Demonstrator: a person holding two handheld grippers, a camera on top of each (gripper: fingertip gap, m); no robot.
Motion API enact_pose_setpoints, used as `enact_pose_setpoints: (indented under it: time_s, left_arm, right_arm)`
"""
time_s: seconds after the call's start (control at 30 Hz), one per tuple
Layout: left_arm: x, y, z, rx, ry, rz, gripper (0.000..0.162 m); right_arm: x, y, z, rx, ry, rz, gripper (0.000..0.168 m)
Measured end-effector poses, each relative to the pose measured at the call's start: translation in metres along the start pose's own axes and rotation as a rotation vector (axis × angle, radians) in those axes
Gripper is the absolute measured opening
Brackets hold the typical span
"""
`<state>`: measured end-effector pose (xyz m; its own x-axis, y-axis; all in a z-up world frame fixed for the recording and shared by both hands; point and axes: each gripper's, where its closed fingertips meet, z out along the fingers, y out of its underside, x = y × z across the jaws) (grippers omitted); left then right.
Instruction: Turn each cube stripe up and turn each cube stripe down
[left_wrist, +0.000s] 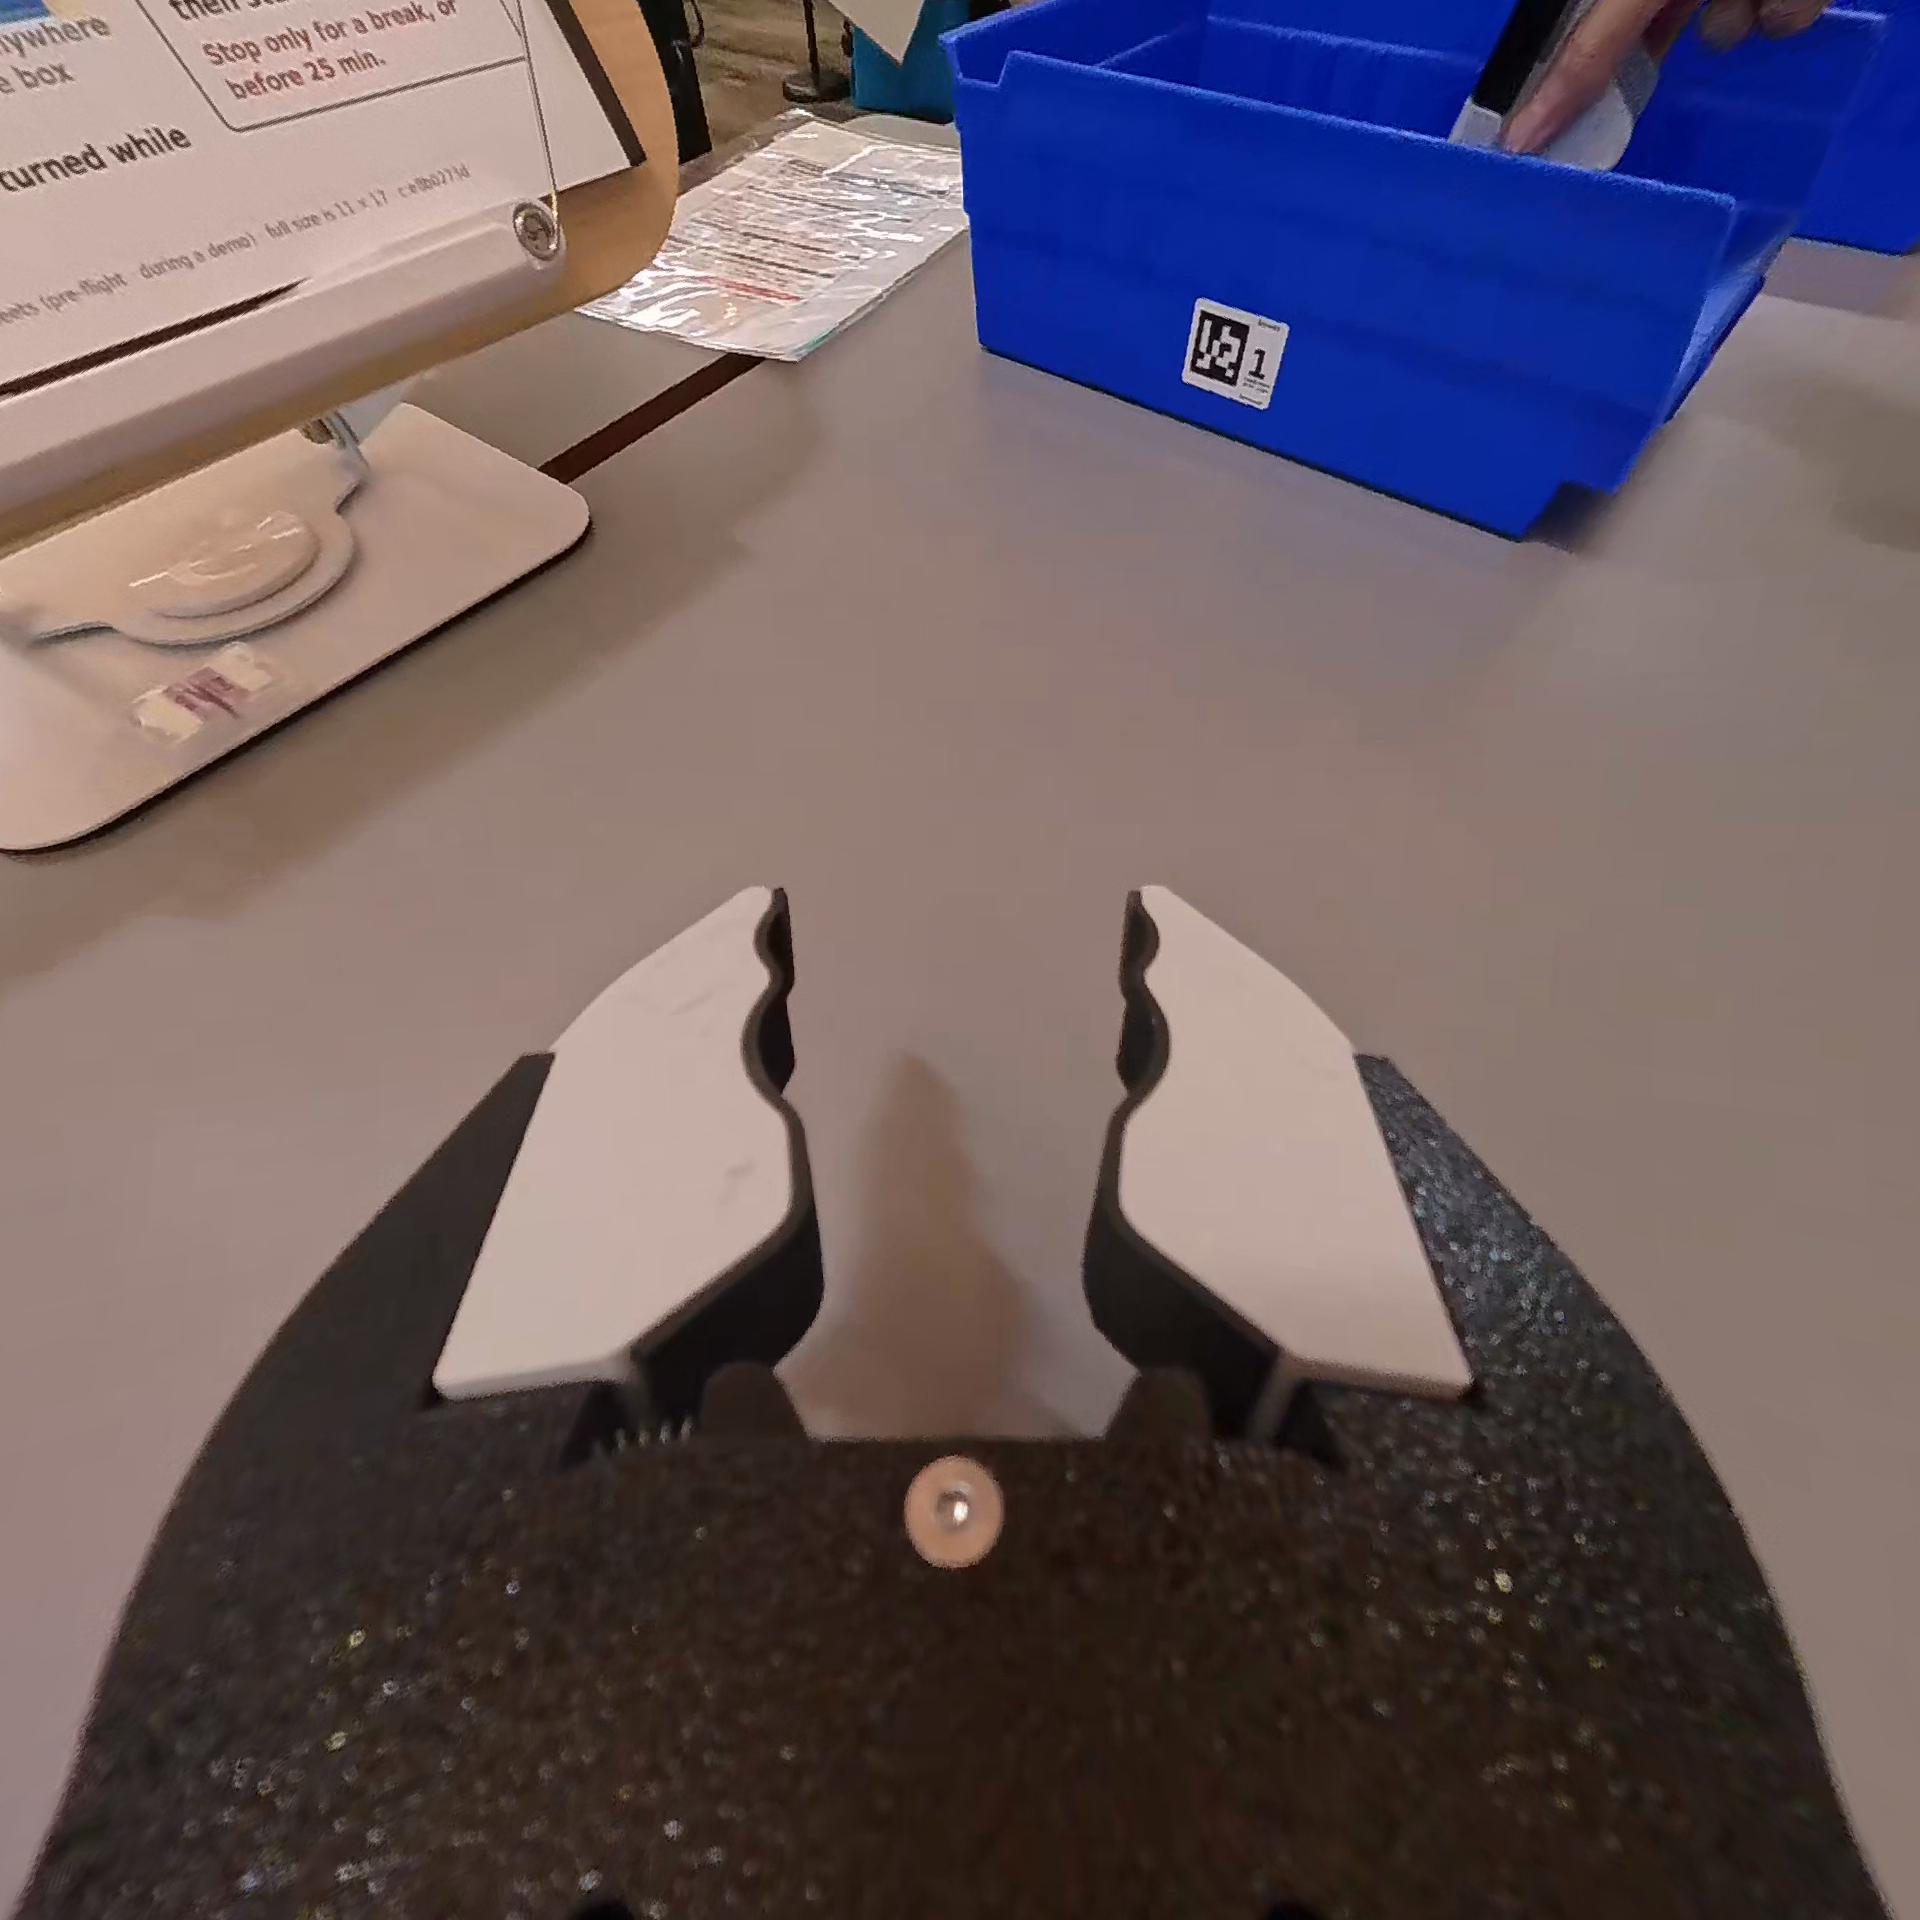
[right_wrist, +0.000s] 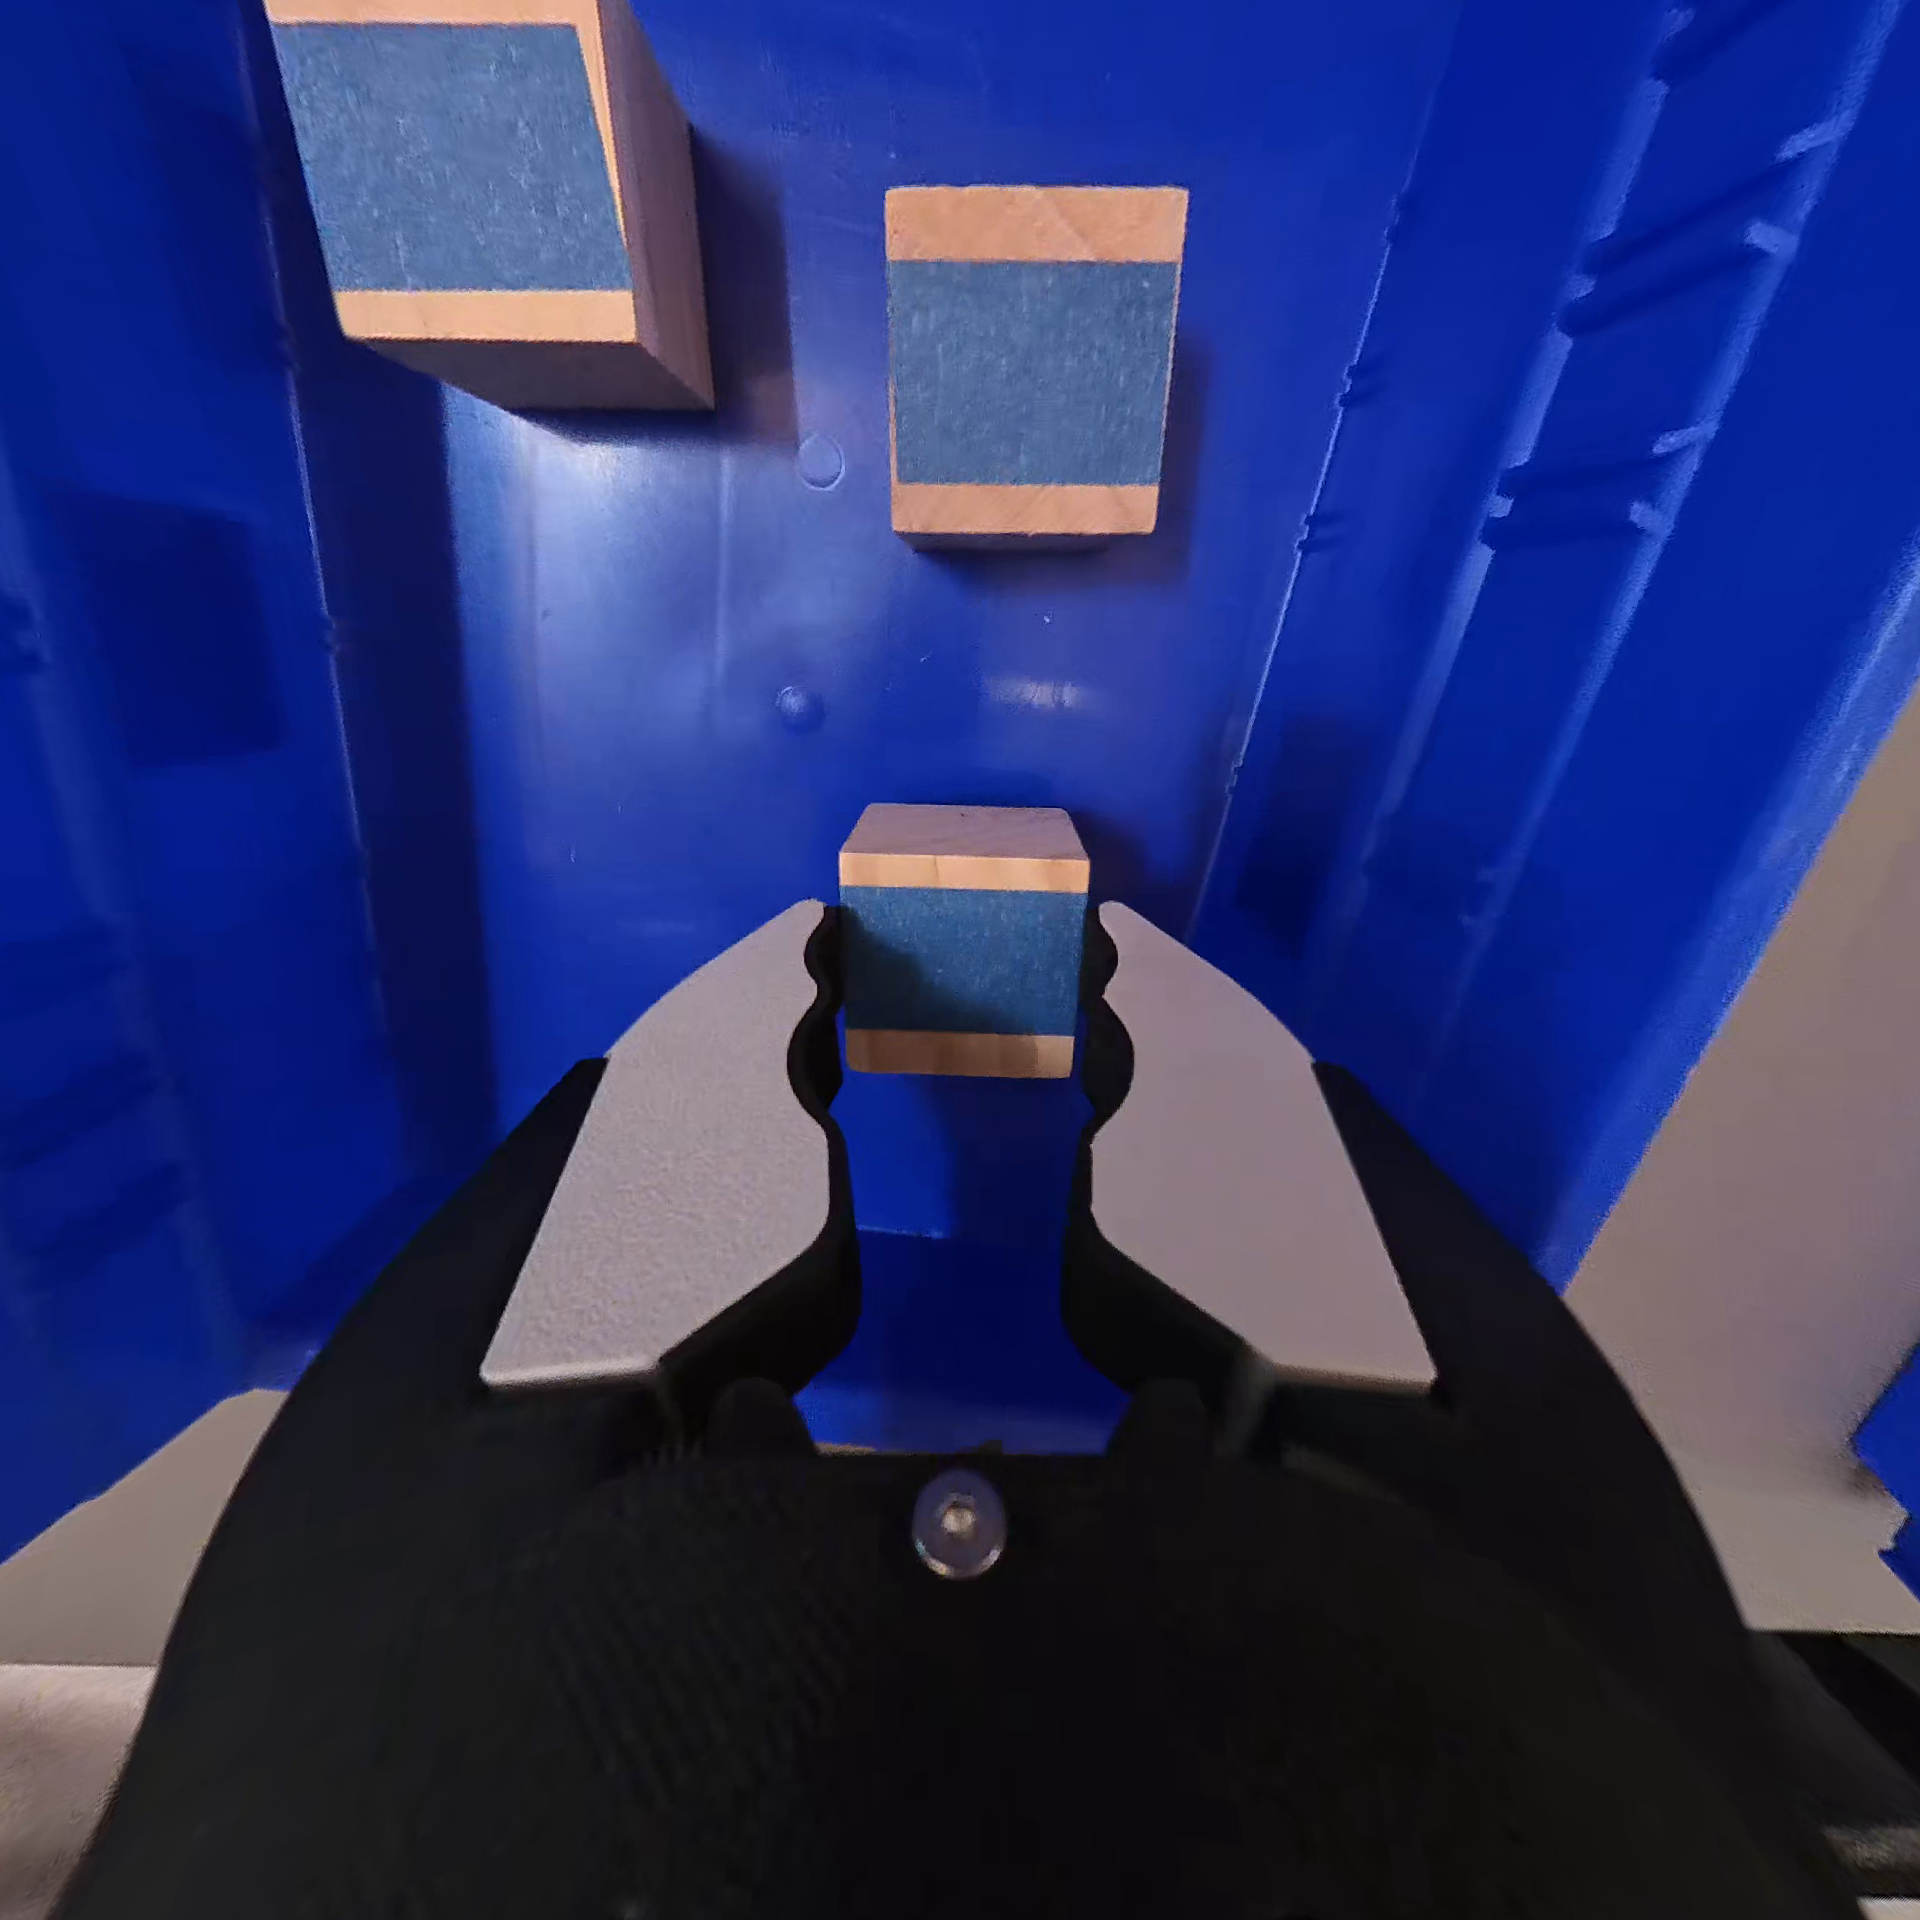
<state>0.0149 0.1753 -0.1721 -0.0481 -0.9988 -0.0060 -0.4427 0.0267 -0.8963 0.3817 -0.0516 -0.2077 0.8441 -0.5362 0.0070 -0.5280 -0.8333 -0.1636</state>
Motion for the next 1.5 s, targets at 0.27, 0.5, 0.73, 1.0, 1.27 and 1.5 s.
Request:
enact_pose_setpoints:
  time_s: [0.27,0.5,0.73,1.0,1.27,1.5]
  left_arm:
    - [0.004,0.002,0.002,-0.008,0.024,0.003,0.056]
    - [0.004,0.003,0.003,-0.007,0.035,-0.006,0.056]
    - [-0.01,-0.02,-0.017,0.108,-0.029,-0.025,0.056]
    - [-0.043,-0.044,-0.117,0.337,-0.155,-0.227,0.055]
    - [-0.153,0.044,-0.258,-0.131,-0.675,-0.368,0.066]
    - [-0.226,0.135,-0.295,-0.425,-0.783,-0.843,0.073]
  right_arm:
    - [-0.002,0.003,0.012,0.002,-0.016,0.009,0.044]
    - [0.0,-0.002,0.002,0.061,0.04,-0.049,0.065]
    - [-0.036,-0.019,-0.071,0.409,0.084,-0.182,0.091]
    - [-0.155,0.014,-0.139,0.912,-0.004,-0.418,0.082]
    - [-0.268,0.058,-0.109,0.988,-0.203,-0.607,0.081]
    - [-0.302,0.068,-0.078,0.966,-0.276,-0.652,0.08]
